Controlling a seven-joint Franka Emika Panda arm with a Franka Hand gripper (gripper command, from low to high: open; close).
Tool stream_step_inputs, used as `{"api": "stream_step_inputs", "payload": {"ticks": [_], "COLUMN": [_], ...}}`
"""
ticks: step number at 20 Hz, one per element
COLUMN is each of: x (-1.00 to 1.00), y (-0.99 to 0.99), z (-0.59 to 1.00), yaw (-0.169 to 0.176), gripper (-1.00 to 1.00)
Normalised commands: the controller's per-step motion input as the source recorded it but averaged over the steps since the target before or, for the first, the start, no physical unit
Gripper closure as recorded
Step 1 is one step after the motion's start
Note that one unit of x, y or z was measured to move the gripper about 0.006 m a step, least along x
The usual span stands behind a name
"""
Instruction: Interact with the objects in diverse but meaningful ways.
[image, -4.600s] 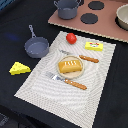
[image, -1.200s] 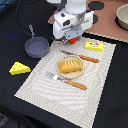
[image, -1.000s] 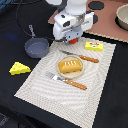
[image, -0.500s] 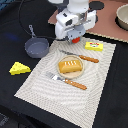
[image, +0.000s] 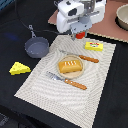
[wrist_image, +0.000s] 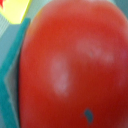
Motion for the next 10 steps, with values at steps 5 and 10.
{"api": "stream_step_inputs", "payload": {"ticks": [5,10], "x": [-0.03,-0.04], "y": [-0.97,-0.99], "z": [0.30,0.14], "yaw": [0.000,0.000], "gripper": [1.00,1.00]}}
